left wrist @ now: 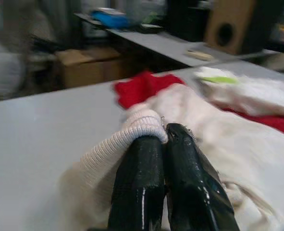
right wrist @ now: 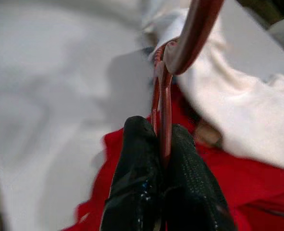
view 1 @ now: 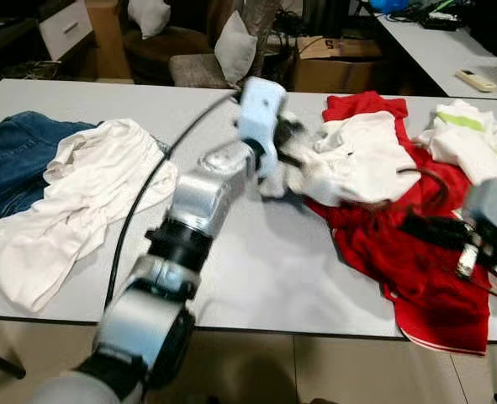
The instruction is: Hang hanger
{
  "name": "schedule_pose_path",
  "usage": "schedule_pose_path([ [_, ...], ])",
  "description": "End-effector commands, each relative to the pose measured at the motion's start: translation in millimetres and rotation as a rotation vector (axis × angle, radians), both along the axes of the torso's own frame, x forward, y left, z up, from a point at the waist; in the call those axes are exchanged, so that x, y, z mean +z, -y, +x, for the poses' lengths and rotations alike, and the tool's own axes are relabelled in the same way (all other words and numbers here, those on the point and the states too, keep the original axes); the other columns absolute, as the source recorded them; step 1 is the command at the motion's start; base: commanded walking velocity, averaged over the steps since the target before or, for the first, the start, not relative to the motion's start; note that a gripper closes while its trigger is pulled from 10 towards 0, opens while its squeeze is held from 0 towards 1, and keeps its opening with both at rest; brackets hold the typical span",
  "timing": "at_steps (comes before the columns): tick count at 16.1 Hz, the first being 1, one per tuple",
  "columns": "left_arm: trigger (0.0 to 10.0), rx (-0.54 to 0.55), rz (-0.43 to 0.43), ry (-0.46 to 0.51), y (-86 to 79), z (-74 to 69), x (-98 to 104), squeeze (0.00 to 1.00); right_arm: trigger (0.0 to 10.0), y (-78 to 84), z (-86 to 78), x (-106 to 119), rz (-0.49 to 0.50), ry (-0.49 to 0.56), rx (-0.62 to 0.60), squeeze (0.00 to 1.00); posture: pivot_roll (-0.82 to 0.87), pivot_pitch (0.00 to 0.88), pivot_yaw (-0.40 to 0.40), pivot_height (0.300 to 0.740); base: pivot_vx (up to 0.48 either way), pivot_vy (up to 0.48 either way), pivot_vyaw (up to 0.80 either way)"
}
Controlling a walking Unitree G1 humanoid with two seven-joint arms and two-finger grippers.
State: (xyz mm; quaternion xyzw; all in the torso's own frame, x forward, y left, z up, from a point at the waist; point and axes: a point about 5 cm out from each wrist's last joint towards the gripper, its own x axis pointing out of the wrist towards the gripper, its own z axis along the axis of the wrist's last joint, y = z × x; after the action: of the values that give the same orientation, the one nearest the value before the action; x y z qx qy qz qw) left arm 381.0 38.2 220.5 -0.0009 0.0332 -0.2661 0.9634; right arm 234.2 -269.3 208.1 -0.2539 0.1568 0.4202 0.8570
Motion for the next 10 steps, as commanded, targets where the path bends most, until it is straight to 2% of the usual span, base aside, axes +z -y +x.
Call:
schedule_pose_path([
  [1, 10.0, 0.137, 0.028, -0.019, -17.0, 10.4, -13, 0.0, 10.0, 0.0, -7.1, 15, 0.001, -0.006, 0.041, 0.0, -0.17, 0.0, 0.035, 0.74, 0.0, 0.0, 0.0],
  [2, 10.0, 0.214, 0.033, -0.034, -26.6, 15.6, -19, 0.0, 10.0, 1.1, -10.8, 23, -0.001, -0.011, 0.056, 0.0, -0.17, 0.0, 0.037, 0.74, 0.0, 0.0, 0.0],
  [4, 10.0, 0.299, 0.031, -0.044, -40.6, 21.1, -26, 0.0, 10.0, 0.5, -17.1, 41, 0.032, -0.005, 0.09, 0.0, -0.17, 0.0, 0.039, 0.74, 0.0, 0.0, 0.0],
  [6, 10.0, 0.317, 0.096, -0.053, -48.1, 21.1, -40, 0.0, 10.0, -4.6, -23.0, 60, 0.131, 0.029, 0.142, 0.0, -0.18, 0.0, 0.043, 0.74, 0.0, 0.0, 0.0],
  [7, 10.0, 0.315, 0.106, -0.052, -48.4, 21.0, -42, 0.0, 10.0, -5.2, -23.8, 62, 0.143, 0.034, 0.149, 0.0, -0.18, 0.0, 0.043, 0.74, 0.0, 0.0, 0.0],
  [8, 10.0, 0.273, 0.15, -0.079, -49.2, 17.3, -56, 0.0, 10.0, -3.5, -25.5, 73, 0.171, 0.087, 0.141, 0.0, -0.18, 0.0, 0.046, 0.74, 0.0, 0.0, 0.0],
  [10, 10.0, 0.045, 0.205, -0.186, -43.6, 1.0, -91, 0.0, 10.0, 4.7, -19.3, 99, 0.253, 0.25, 0.038, 0.0, -0.18, 0.0, 0.05, 0.74, 0.0, 0.0, 0.0],
])
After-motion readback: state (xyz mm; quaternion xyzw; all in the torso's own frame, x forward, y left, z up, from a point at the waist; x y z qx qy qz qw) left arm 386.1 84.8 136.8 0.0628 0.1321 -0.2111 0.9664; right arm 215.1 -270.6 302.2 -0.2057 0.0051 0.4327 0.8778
